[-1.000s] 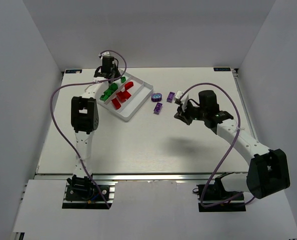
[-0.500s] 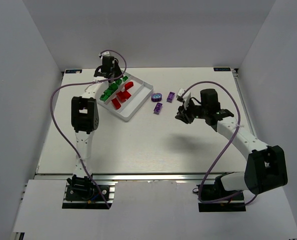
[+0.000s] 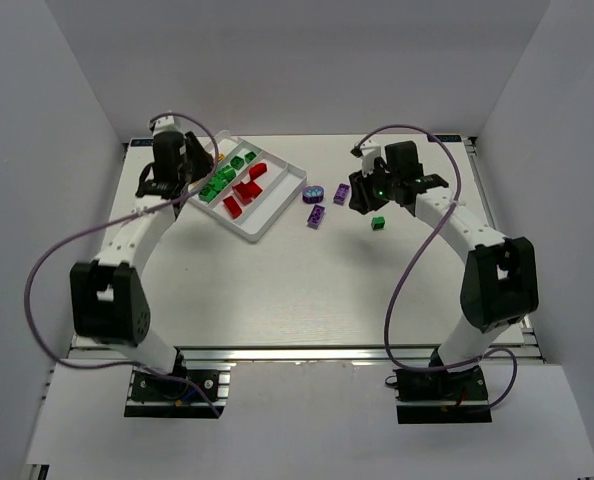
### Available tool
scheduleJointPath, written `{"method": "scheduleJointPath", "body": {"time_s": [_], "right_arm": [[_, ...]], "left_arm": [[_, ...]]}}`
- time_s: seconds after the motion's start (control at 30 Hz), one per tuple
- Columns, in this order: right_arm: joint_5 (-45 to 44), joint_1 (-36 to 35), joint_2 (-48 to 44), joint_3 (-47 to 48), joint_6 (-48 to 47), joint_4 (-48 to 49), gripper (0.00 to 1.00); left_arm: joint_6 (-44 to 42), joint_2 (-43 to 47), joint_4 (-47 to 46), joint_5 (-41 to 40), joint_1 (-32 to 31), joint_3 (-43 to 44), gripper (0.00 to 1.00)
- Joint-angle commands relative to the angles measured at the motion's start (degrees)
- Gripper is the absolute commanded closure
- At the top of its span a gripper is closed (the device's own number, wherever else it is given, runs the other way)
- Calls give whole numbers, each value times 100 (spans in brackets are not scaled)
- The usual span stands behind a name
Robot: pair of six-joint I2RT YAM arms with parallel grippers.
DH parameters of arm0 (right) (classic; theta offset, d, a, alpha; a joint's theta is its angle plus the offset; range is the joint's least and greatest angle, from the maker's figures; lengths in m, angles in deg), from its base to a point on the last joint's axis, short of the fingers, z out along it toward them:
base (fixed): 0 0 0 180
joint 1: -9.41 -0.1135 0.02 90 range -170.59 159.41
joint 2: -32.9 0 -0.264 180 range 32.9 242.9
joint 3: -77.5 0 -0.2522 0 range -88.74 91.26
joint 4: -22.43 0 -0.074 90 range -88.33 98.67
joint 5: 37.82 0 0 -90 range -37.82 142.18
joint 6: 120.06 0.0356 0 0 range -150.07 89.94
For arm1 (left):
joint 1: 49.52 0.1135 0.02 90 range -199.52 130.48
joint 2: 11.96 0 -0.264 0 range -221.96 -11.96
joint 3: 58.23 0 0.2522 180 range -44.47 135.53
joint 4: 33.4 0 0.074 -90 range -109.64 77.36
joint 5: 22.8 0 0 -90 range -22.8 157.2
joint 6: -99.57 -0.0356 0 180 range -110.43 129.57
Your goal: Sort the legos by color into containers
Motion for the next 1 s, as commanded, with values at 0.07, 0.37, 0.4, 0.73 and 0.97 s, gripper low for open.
{"method": "scheduleJointPath", "body": {"time_s": [0.07, 0.37, 0.4, 0.73, 0.97], "right_arm": [[-1355, 37, 792, 931, 745, -1048, 48], [-2341, 29, 952, 651, 394, -1015, 43], [-2376, 29, 960, 633, 393, -1006, 43], [-2658, 55, 1329, 721, 253, -865, 37], [-2640, 99, 1663, 914, 235, -839, 37]], "left_arm": [[-92, 1854, 138, 155, -9, -1537, 42], [505, 4573, 745, -223, -18, -3762, 34], [636, 4923, 806, -276, -18, -3867, 33], [1261, 5902, 1378, -320, -18, -4624, 29], [1323, 6078, 1554, -408, -18, -4668, 29]]}}
